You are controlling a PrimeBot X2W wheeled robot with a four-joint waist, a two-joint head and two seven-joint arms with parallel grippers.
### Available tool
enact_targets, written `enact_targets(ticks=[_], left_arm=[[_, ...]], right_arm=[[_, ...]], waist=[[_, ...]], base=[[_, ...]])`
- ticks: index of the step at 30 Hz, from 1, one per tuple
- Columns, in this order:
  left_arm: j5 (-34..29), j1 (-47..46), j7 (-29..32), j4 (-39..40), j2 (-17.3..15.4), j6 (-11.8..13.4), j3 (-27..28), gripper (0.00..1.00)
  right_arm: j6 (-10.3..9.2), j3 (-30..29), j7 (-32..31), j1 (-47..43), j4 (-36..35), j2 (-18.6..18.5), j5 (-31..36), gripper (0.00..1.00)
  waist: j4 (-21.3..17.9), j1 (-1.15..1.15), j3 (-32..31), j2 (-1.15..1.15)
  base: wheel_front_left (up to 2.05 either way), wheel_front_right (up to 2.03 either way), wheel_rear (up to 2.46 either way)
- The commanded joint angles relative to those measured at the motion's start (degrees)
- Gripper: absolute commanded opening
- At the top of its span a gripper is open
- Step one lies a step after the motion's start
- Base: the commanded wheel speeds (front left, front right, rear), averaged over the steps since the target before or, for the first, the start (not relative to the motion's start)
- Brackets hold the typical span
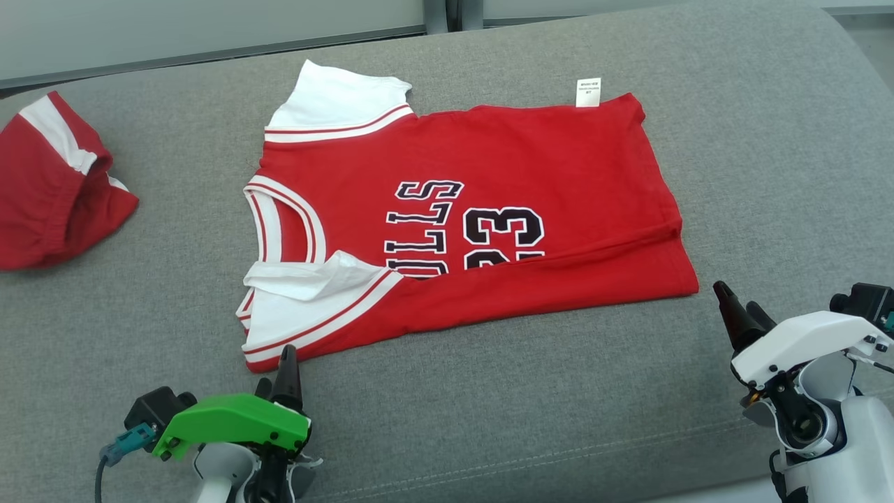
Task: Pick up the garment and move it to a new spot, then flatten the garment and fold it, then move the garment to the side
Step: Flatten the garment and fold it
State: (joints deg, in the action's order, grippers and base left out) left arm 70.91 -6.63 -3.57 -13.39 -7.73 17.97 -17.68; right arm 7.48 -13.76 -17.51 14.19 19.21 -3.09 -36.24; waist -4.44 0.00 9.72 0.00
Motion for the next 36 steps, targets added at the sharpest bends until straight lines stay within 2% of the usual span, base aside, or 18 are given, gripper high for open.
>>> enact_targets(ticks=[1, 9, 16, 17, 19, 21, 22, 28, 36], left_arm=[[0.6, -1.3, -0.1, -1.3, 0.3, -0.5, 0.8, 1.0], [2.1, -4.5, -0.3, -7.9, 1.0, -1.0, 2.3, 1.0], [2.6, -8.1, -2.1, -13.6, 2.0, -2.6, 3.5, 1.0], [2.6, -8.5, -2.4, -14.3, 2.1, -3.0, 3.6, 0.96], [2.5, -9.4, -3.1, -15.3, 2.3, -3.8, 3.6, 0.49], [2.1, -10.1, -3.8, -16.1, 2.5, -4.6, 3.4, 0.2], [1.9, -10.4, -4.0, -16.2, 2.6, -5.0, 3.2, 0.01], [1.3, -10.8, -5.1, -14.3, 3.2, -6.9, 1.8, 0.0], [0.8, -9.4, -4.7, -10.1, 3.4, -5.9, 0.6, 0.0]], right_arm=[[0.02, 0.3, 0.4, 0.4, 0.2, -0.1, -0.6, 1.0], [0.02, 1.5, 0.5, 1.6, 1.2, 0.1, -1.0, 1.0], [0.02, 3.0, 0.8, 2.9, 3.4, 0.1, -1.8, 1.0], [0.02, 3.3, 0.9, 3.1, 4.0, 0.1, -2.3, 1.0], [0.02, 3.7, 1.3, 3.9, 5.2, 0.1, -3.6, 1.0], [0.02, 4.2, 1.9, 4.6, 7.0, 0.2, -4.9, 1.0], [0.02, 4.5, 2.1, 5.0, 8.0, 0.2, -5.6, 1.0], [0.01, 5.1, 3.8, 7.6, 14.2, 0.3, -8.9, 1.0], [-0.04, 5.8, 6.2, 10.9, 19.3, -0.3, -9.9, 1.0]], waist=[[-0.4, 0.0, 0.4, 0.0], [-1.0, 0.0, 1.4, 0.0], [-1.2, 0.0, 2.4, 0.0], [-1.2, 0.0, 2.5, 0.0], [-1.1, 0.0, 2.8, 0.0], [-0.9, 0.0, 3.0, 0.0], [-0.8, 0.0, 3.1, 0.0], [0.8, 0.0, 3.6, 0.0], [2.5, 0.0, 3.9, 0.0]], base=[[0.0, 0.0, 0.0], [0.0, 0.0, 0.0], [0.0, 0.0, 0.0], [0.0, 0.0, 0.0], [0.0, 0.0, 0.0], [0.0, 0.0, 0.0], [0.0, 0.0, 0.0], [0.0, 0.0, 0.0], [0.0, 0.0, 0.0]])
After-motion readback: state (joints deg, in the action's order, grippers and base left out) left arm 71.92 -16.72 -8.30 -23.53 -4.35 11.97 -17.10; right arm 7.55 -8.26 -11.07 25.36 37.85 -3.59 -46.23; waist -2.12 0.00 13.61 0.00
